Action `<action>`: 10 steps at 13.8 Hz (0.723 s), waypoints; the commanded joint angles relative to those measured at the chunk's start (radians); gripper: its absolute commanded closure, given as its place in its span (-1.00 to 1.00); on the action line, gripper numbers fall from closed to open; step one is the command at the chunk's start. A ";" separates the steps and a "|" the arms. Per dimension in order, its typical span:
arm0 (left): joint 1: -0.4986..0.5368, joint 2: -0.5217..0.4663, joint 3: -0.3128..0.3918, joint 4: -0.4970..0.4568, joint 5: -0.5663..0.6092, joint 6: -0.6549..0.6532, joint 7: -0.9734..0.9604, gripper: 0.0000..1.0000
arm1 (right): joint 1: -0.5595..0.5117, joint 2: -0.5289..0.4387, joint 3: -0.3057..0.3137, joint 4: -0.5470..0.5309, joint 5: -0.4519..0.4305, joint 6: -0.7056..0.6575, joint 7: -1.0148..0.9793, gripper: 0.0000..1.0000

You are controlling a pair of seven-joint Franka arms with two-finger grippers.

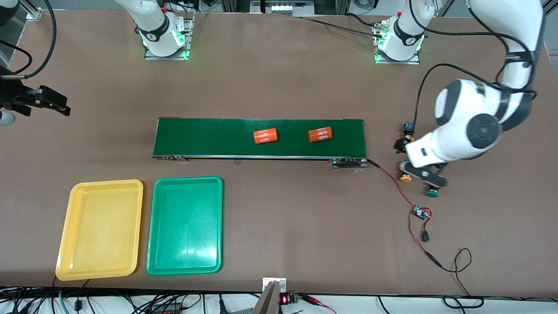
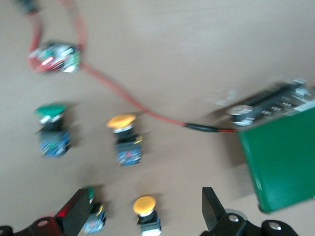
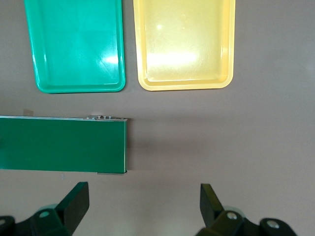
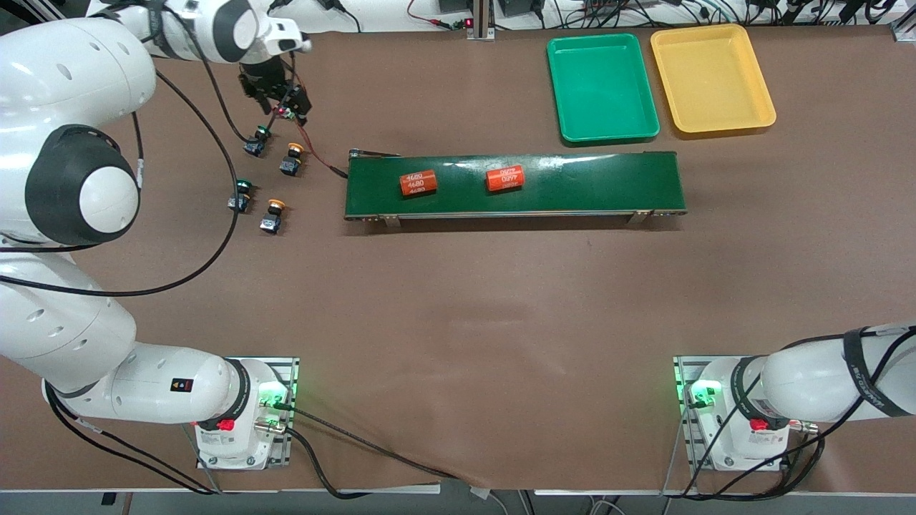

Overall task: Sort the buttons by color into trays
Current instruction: 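Grasp a yellow-capped button with the left gripper and lift it over the belt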

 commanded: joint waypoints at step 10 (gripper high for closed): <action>-0.014 0.168 0.066 -0.143 -0.013 0.357 -0.030 -1.00 | -0.007 -0.002 0.002 0.001 0.009 -0.010 -0.007 -1.00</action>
